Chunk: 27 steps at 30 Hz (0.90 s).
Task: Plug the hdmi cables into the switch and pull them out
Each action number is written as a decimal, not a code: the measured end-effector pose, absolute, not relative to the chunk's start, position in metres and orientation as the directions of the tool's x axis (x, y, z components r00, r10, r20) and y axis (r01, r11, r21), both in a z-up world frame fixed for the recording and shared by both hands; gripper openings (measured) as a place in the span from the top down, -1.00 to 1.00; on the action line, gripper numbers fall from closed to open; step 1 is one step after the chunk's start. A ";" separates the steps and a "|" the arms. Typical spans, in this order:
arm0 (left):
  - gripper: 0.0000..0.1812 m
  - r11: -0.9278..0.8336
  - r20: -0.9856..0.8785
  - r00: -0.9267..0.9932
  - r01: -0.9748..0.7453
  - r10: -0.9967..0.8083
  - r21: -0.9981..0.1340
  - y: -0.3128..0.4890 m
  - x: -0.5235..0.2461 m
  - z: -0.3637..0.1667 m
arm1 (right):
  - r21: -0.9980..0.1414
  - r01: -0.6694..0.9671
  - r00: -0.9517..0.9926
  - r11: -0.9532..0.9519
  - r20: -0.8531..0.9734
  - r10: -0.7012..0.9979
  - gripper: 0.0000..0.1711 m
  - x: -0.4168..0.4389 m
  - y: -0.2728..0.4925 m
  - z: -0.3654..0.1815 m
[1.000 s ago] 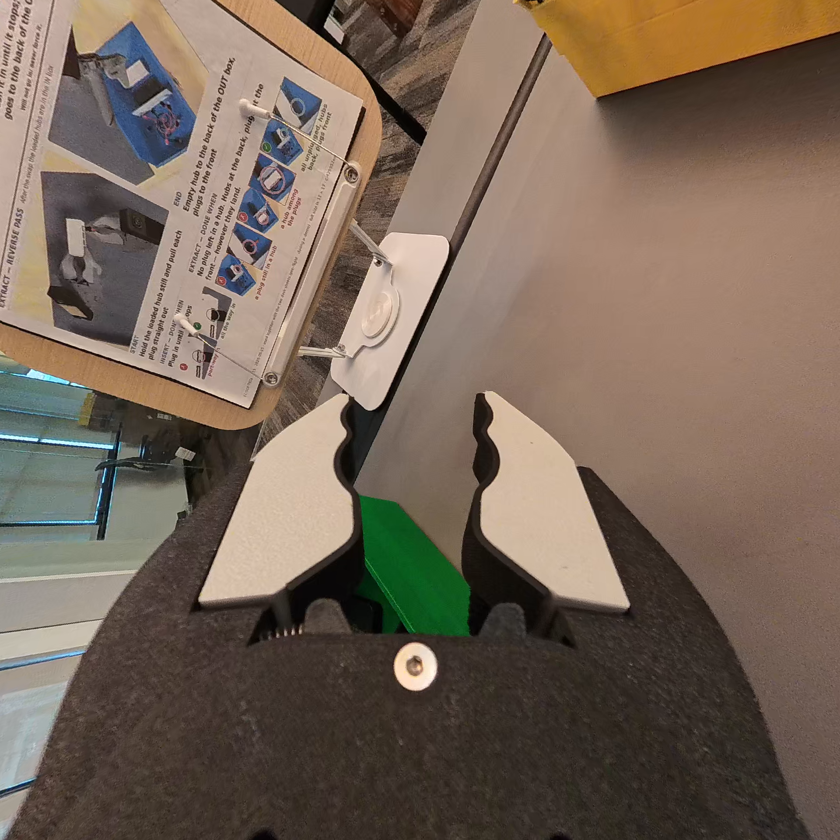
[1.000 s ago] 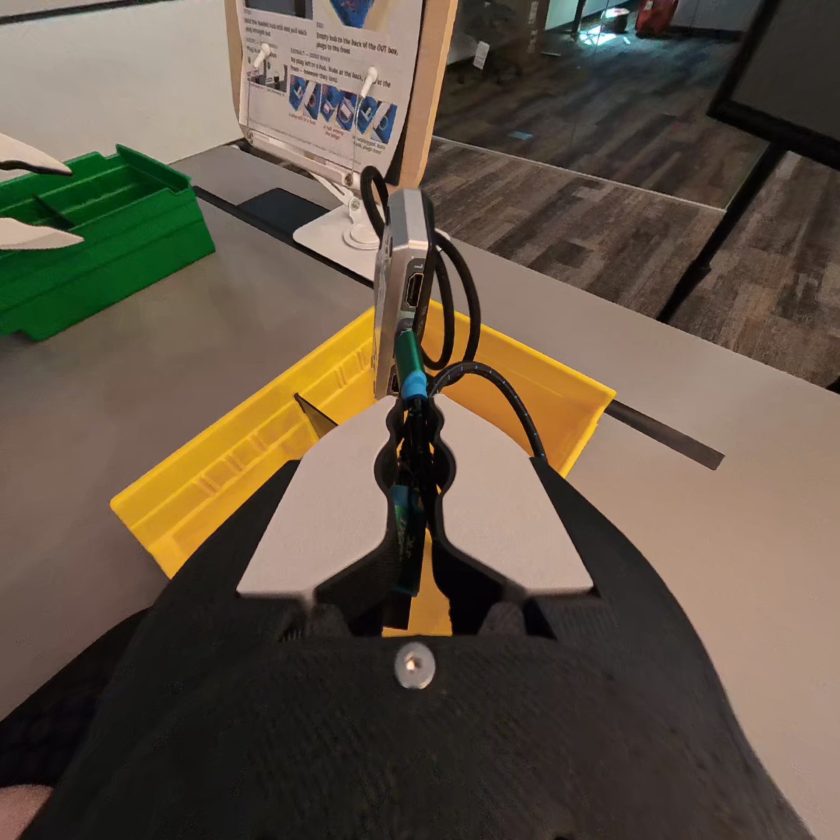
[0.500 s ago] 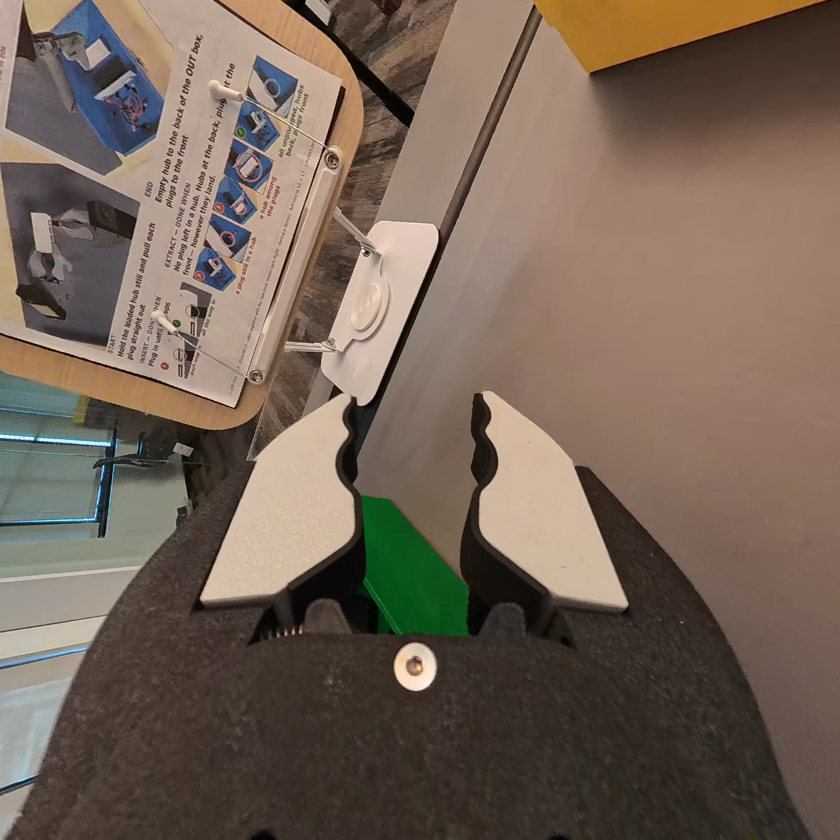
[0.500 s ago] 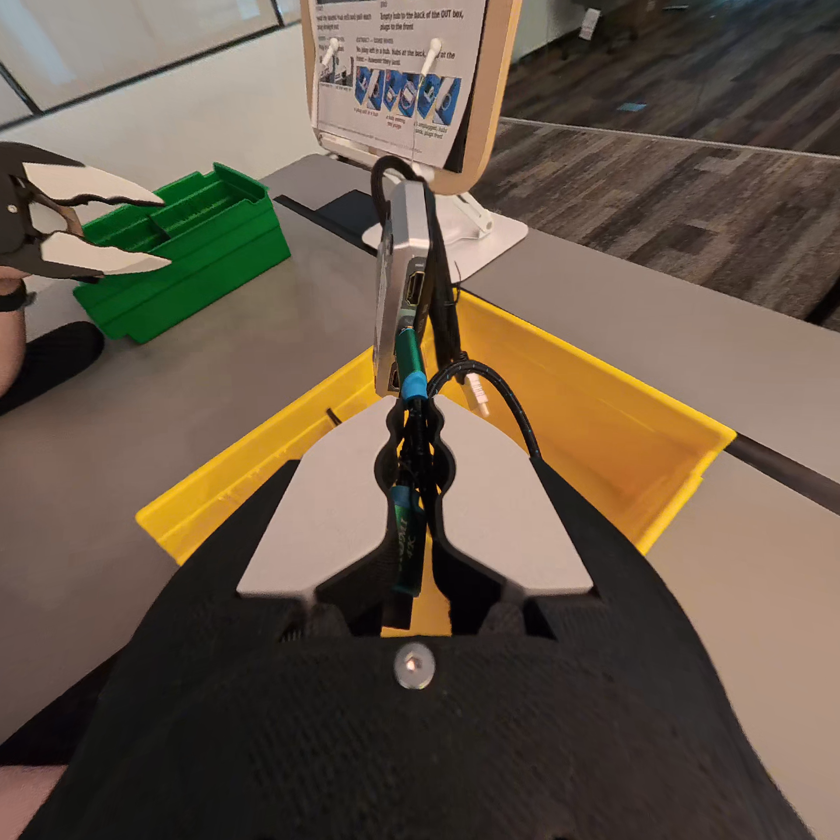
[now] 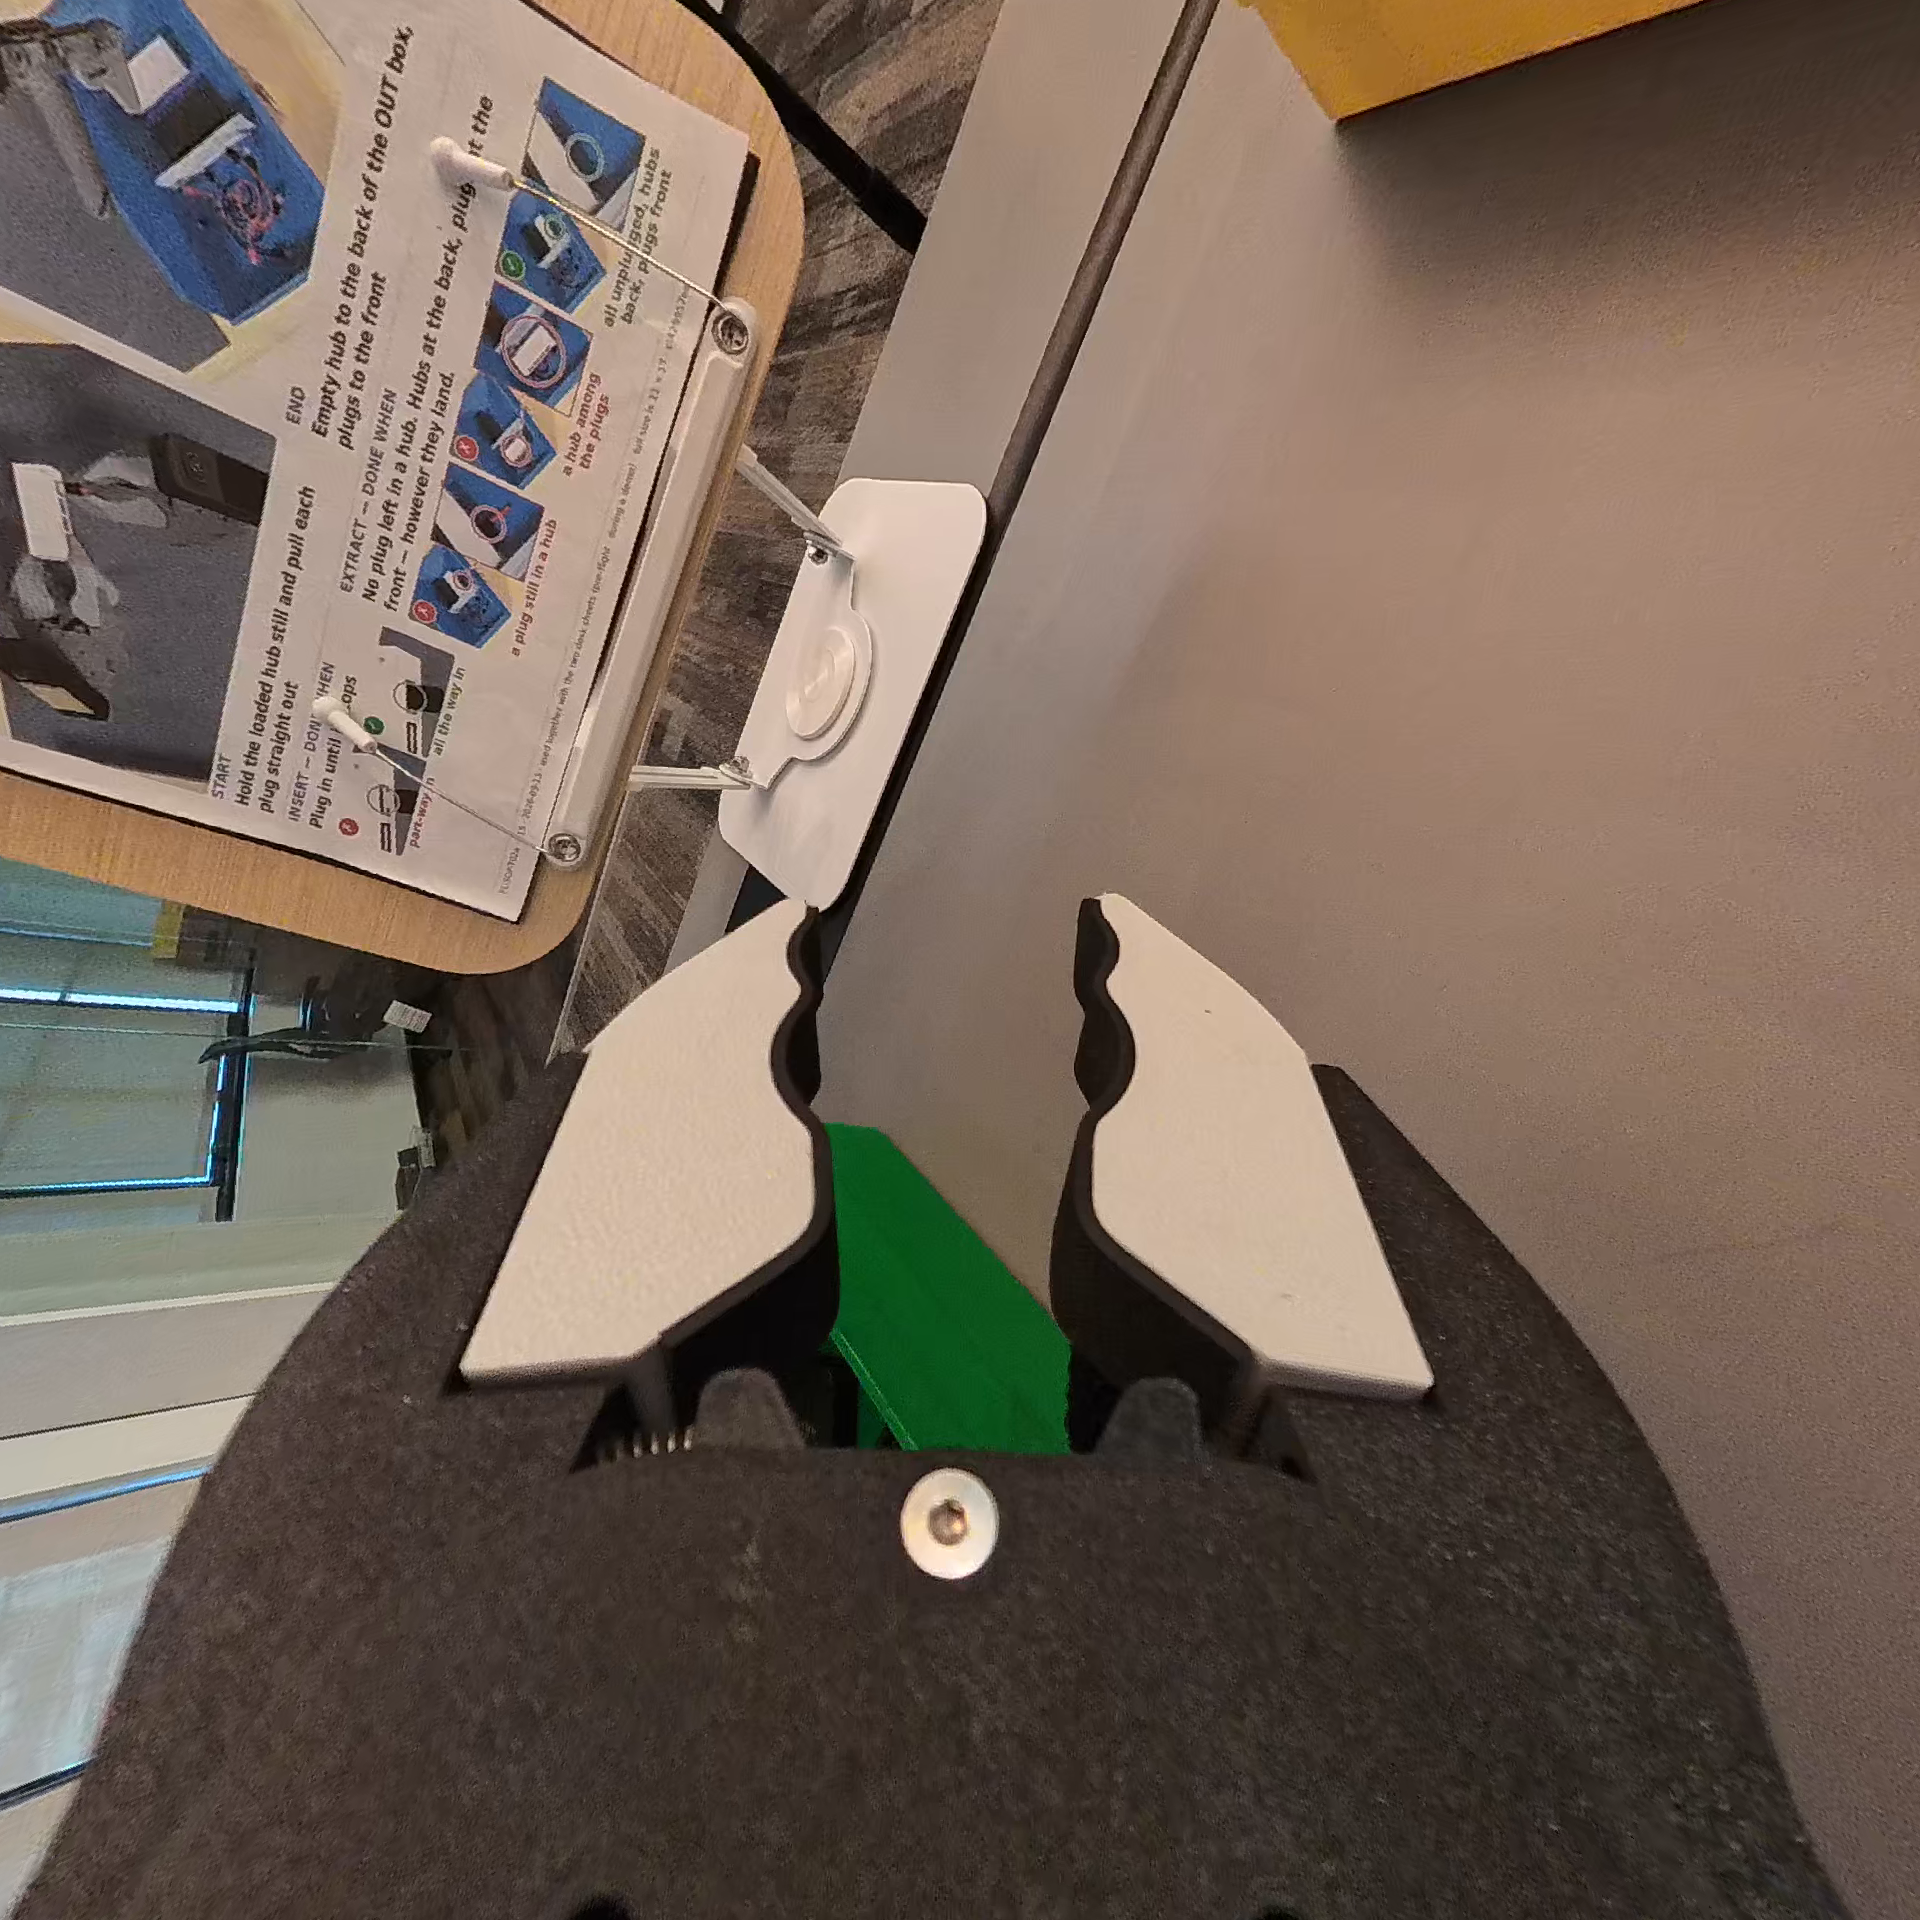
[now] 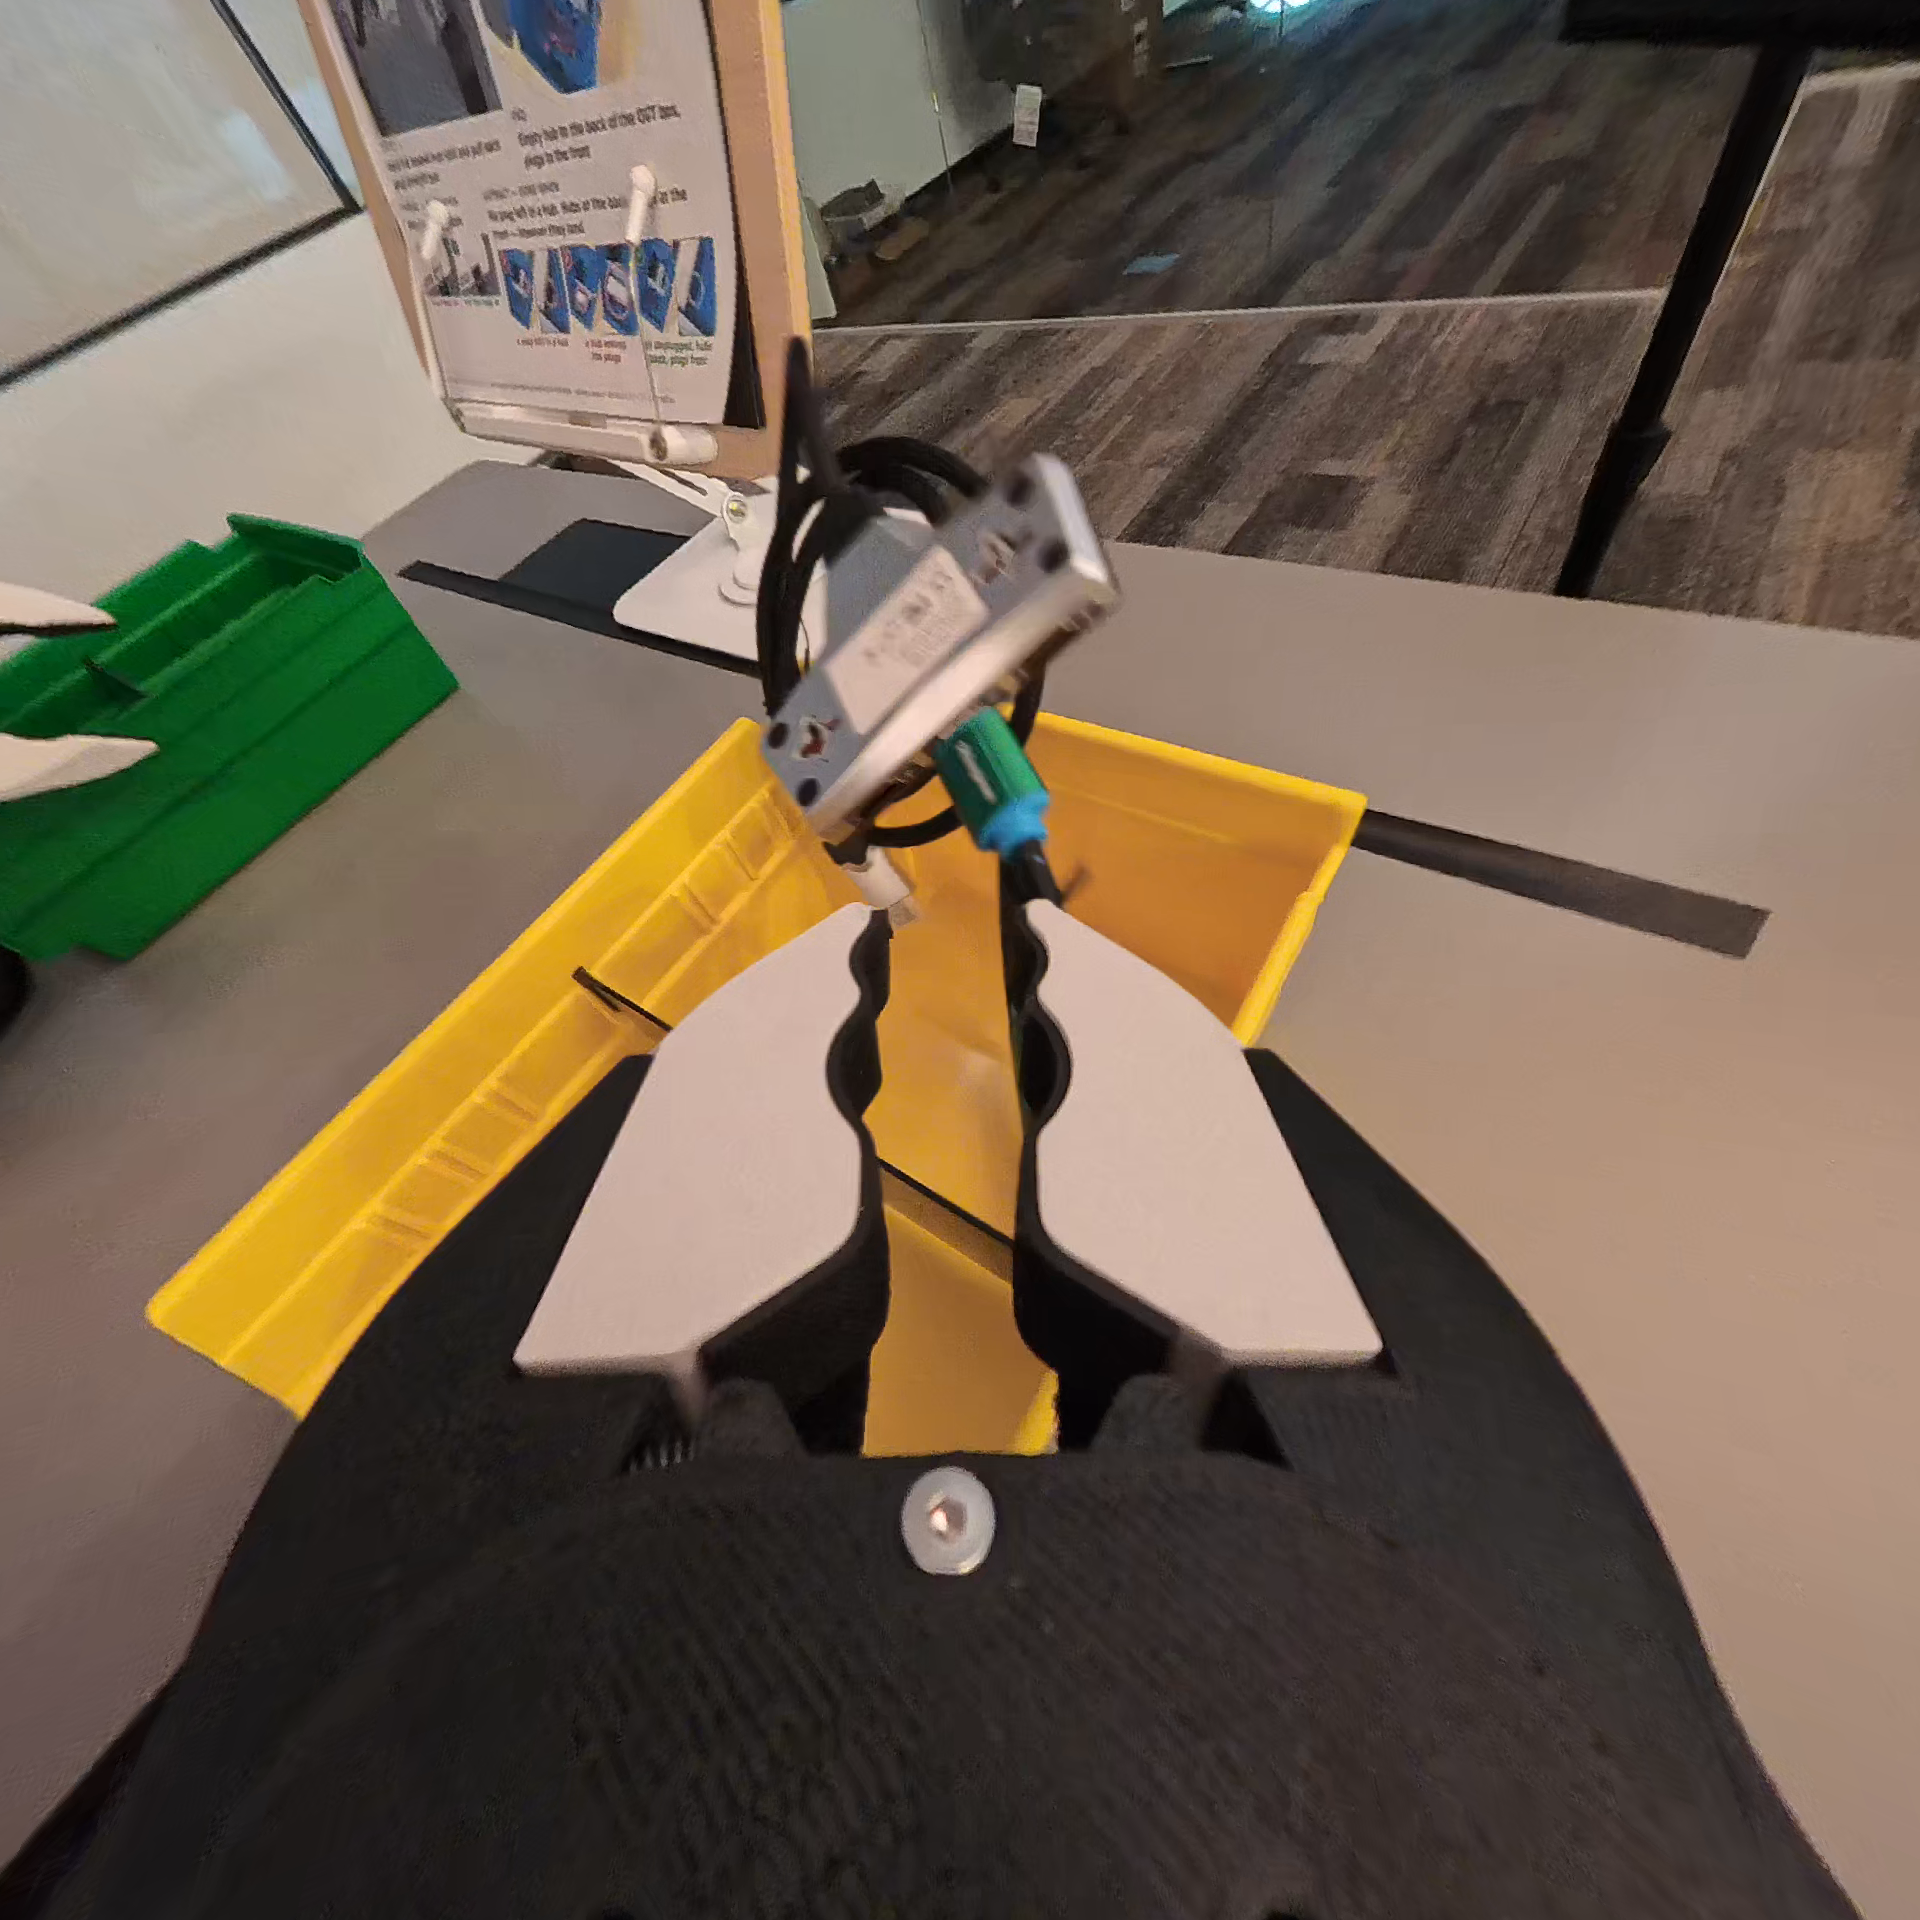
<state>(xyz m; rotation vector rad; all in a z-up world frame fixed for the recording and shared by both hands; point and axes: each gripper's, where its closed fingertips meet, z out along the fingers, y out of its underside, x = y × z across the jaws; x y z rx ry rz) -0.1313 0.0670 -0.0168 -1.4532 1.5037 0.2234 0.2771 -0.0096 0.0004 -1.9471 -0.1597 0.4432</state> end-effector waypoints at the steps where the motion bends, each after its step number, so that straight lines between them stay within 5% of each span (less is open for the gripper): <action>1: 0.49 0.263 -0.727 0.215 -0.835 -0.653 -0.483 0.067 -0.132 -0.016 | -0.910 -0.070 0.930 -0.408 -0.208 0.304 0.75 0.278 -0.010 0.000; 3: 0.49 0.262 -0.726 0.219 -0.834 -0.652 -0.486 0.067 -0.132 -0.015 | -0.898 -0.035 0.939 -0.439 -0.181 0.294 0.89 0.279 -0.008 -0.008; 11: 0.50 0.264 -0.733 0.214 -0.838 -0.645 -0.477 0.068 -0.133 -0.015 | -0.820 0.174 0.969 -0.545 0.043 0.245 0.89 0.282 0.010 -0.041; 20: 0.51 0.268 -0.736 0.199 -0.844 -0.648 -0.464 0.067 -0.131 -0.019 | -0.735 0.351 0.922 -0.580 0.379 0.078 0.62 0.301 0.042 -0.038; 27: 0.53 0.269 -0.739 0.194 -0.848 -0.646 -0.457 0.067 -0.131 -0.019 | -0.623 0.327 0.927 -0.710 0.358 0.113 0.74 0.304 0.043 -0.068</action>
